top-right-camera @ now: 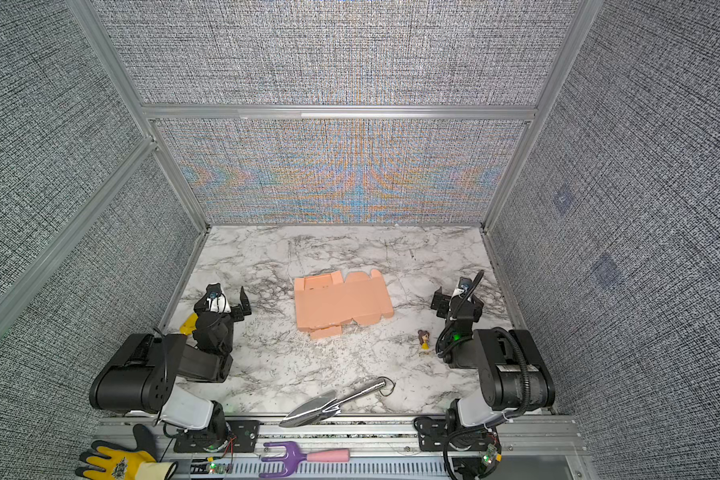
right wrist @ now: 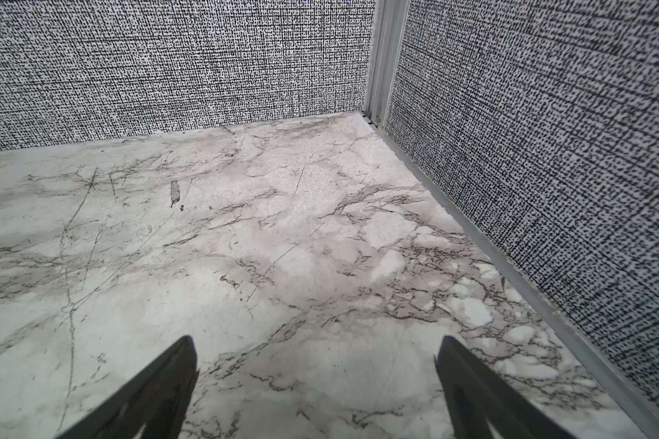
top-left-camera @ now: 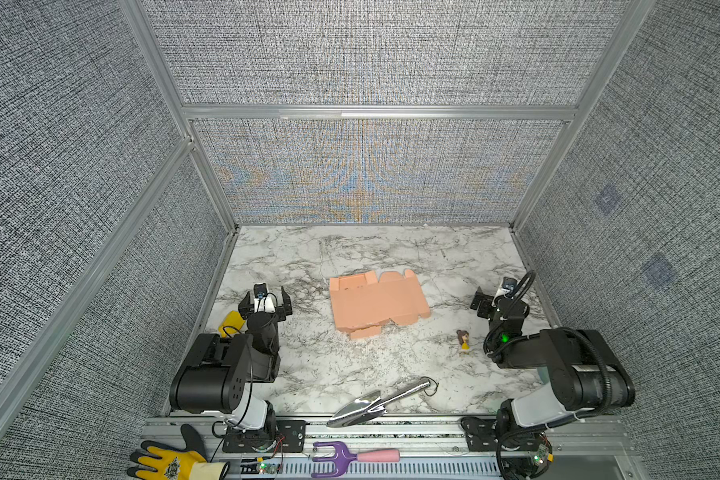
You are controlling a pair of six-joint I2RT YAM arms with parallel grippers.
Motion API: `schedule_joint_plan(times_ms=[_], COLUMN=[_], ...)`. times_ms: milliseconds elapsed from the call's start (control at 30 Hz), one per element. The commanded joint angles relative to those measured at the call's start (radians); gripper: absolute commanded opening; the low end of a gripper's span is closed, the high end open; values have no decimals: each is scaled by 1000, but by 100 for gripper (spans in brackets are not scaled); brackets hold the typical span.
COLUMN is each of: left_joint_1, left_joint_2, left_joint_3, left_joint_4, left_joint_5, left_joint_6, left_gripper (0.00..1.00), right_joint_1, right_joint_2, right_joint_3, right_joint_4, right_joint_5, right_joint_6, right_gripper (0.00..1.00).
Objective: Assemble paper box
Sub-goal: Fold the bottom flaps of the flat cardboard box at the center of the table.
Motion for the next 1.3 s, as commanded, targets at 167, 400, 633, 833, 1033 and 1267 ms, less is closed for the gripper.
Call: schedule_joint_plan(times_ms=[167, 400, 633, 833, 1033, 1267], left_joint_1=[1, -4, -13, -68, -67, -70], left_joint_2=[1, -3, -39, -115, -290, -305], left_joint_3=[8, 5, 9, 65, 275, 625], left_joint_4=[12, 12, -21, -169, -598, -1177], left_joint_5=[-3, -9, -40, -117, -167, -92], left_joint_6=[-7, -7, -10, 40, -19, -198], left_gripper=[99, 99, 100, 99, 99, 95], right_joint_1=[1, 6, 41, 52, 99, 170], right_joint_2=[2, -1, -45, -149, -283, -363], right_joint_3=[8, 1, -24, -27, 69, 306], right_joint_4=[21, 32, 50, -31, -274, -673], right_joint_5=[8, 23, 53, 96, 212, 53], right_joint_6=[2, -2, -39, -41, -27, 89], right_gripper=[99, 99, 99, 99, 99, 99])
